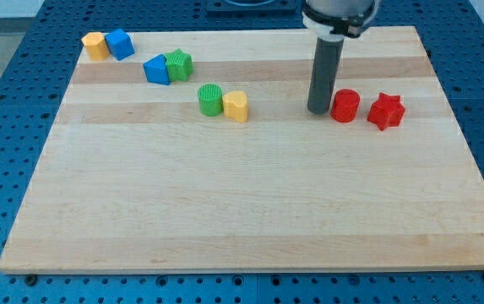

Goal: Push the red circle into the red star

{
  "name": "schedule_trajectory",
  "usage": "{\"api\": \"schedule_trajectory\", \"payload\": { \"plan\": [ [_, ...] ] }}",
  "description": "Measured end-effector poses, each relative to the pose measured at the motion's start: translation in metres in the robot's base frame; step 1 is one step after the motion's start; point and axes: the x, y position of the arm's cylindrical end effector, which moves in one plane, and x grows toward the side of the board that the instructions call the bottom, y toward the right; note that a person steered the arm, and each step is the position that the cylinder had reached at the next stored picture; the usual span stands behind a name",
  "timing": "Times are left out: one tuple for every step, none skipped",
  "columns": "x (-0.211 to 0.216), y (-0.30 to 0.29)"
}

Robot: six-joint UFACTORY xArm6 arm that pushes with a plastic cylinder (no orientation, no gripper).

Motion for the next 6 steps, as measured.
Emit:
{"api": "schedule_trajectory", "payload": {
  "plan": [
    [0.003,0.011],
    [0.003,0.024],
    [0.003,0.029],
    [-0.001,0.016],
    [-0.018,0.009],
    [-0.023,0.014]
  ]
}}
